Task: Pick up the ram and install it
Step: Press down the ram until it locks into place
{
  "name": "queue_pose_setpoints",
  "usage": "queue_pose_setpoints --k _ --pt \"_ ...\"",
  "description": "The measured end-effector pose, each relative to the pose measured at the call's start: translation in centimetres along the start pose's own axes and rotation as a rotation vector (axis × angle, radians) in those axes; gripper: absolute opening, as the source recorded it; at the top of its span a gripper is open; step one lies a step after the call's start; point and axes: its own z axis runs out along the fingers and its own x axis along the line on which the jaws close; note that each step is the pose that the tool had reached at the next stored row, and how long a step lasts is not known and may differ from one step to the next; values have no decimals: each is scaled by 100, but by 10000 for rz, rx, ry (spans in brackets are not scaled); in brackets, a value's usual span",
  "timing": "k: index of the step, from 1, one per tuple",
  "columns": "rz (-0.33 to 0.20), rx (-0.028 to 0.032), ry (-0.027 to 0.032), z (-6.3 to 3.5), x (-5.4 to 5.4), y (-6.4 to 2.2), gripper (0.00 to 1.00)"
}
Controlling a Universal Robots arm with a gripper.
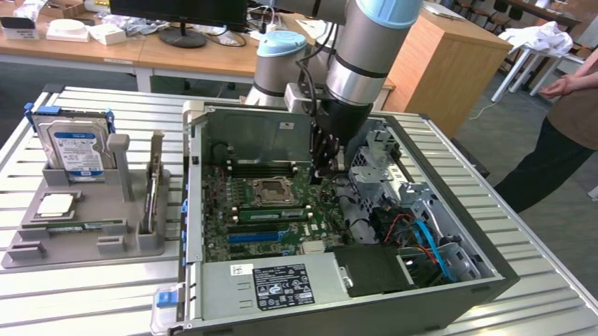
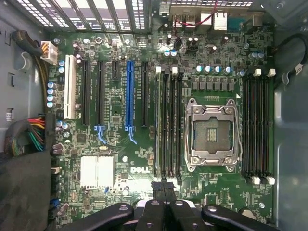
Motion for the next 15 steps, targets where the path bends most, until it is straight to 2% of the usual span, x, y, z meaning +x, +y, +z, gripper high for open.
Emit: queue_pose_setpoints --k 6,15 --pt "0 1 -4 5 0 0 10" --pt "0 0 -2 76 1 -3 10"
